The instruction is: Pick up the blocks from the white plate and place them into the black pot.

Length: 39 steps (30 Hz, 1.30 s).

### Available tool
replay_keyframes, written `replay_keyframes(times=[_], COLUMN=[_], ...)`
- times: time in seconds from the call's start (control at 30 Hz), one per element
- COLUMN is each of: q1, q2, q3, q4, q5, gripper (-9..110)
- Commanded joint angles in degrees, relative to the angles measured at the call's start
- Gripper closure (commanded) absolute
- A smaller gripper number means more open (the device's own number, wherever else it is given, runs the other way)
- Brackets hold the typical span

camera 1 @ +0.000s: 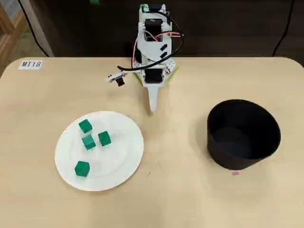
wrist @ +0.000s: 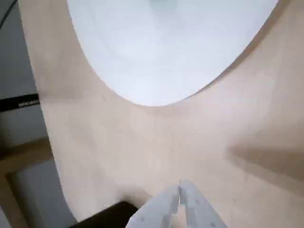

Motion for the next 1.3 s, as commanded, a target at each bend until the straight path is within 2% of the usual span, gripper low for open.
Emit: replay_keyframes(times=[0.0,0.47,0.8,1.03,1.27], q1=[-0.1,-0.1,-3.5,-7.5,-3.4], q2=[0.2,0.2,-1.2,-28.0,-48.9], q3=[-3.7,-3.8,-21.8,-42.1,-57.1], q4=[-4.4,-4.4,-2.7,0.8,2.4], q5=[0.4,0.8,3.6,-1.1,-7.7], gripper=[104,104,104,104,104])
